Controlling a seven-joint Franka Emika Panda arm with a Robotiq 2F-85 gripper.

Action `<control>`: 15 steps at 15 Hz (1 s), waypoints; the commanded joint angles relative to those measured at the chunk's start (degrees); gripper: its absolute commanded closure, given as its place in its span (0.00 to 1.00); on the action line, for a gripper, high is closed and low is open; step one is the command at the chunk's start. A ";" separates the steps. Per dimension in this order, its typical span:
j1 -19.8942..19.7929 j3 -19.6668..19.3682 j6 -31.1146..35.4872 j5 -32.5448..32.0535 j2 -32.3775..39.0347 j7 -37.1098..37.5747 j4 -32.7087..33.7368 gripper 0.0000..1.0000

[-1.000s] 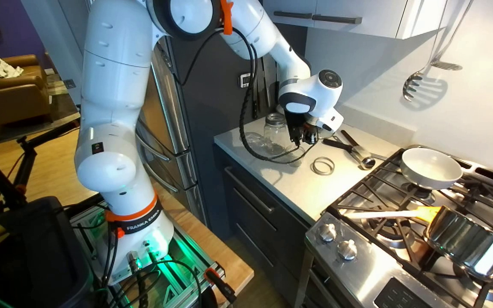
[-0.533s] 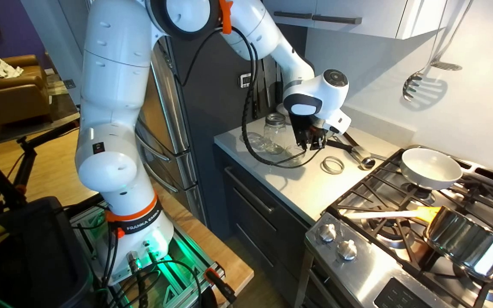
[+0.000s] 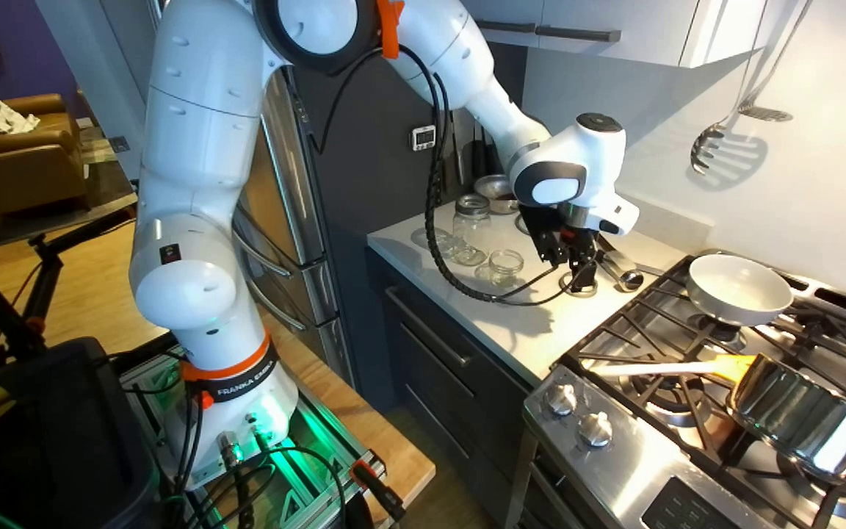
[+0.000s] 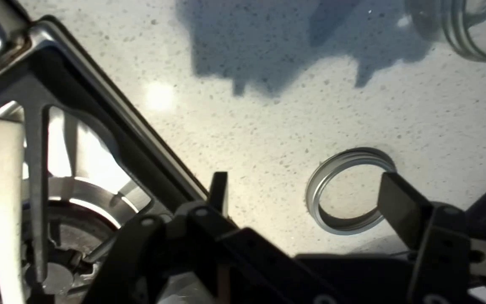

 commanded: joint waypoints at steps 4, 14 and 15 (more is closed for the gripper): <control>-0.29 0.13 -0.08 -2.31 1.37 1.83 1.61 0.00; 0.62 -1.94 -5.63 -4.55 15.03 13.66 17.71 0.00; 0.59 -1.79 -6.66 -4.69 16.17 14.27 19.08 0.00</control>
